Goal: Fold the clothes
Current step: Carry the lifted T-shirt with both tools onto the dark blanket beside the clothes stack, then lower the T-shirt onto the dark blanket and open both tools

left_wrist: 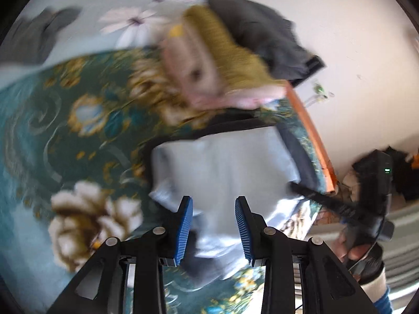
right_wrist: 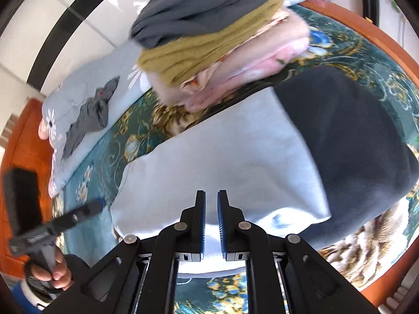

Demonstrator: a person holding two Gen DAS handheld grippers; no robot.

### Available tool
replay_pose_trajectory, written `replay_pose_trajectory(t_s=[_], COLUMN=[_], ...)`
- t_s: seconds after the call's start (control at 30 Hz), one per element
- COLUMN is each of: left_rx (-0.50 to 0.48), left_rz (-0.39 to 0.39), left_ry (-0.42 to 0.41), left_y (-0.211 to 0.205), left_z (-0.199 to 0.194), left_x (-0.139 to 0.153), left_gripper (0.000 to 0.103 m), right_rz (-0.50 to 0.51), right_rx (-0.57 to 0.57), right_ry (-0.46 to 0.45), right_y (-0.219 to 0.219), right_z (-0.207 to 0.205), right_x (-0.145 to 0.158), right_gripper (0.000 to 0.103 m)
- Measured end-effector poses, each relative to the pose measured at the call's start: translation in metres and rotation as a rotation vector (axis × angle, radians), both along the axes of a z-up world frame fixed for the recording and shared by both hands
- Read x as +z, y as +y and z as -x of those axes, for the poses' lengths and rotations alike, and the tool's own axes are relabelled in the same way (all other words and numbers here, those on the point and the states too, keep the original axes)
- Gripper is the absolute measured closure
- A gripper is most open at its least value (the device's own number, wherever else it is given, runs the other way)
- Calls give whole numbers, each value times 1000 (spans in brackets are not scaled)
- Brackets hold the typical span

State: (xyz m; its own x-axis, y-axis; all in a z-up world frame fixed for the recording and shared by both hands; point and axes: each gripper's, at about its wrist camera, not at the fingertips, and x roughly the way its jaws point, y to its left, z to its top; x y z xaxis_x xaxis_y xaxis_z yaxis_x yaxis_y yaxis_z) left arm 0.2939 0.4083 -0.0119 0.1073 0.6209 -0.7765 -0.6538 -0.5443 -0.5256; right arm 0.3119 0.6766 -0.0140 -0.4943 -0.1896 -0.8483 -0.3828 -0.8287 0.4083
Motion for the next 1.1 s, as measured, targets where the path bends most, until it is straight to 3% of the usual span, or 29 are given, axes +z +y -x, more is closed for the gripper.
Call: replay_pose_trajectory(t_s=[0.13, 0.3, 0.47, 0.6, 0.67, 0.77, 0.9, 1.1], left_rx=[-104, -100, -75, -61, -37, 16, 16, 24], left_rz=[41, 130, 131, 94, 71, 40, 74, 94], left_ry=[80, 43, -6, 37, 50, 68, 106, 128], left_y=[25, 16, 7, -5, -16, -37, -48, -61], left_z=[-26, -36, -33, -37, -41, -50, -63, -75], left_x=[-5, -50, -57, -47, -49, -52, -63, -81], left_gripper=[62, 62, 61, 60, 48, 43, 29, 10], right_rz=[-30, -68, -39, -52, -72, -92, -94, -111], right_rx=[41, 28, -35, -72, -74, -101, -152, -222], right_ry=[-5, -72, -56, -22, -9, 0, -13, -72], right_y=[-21, -31, -35, -41, -49, -61, -73, -83], right_z=[-1, -19, -26, -39, -49, -66, -87, -106], right_x=[-1, -26, -43, -37, -37, -43, -58, -86], right_gripper=[93, 93, 93, 93, 92, 90, 71, 67])
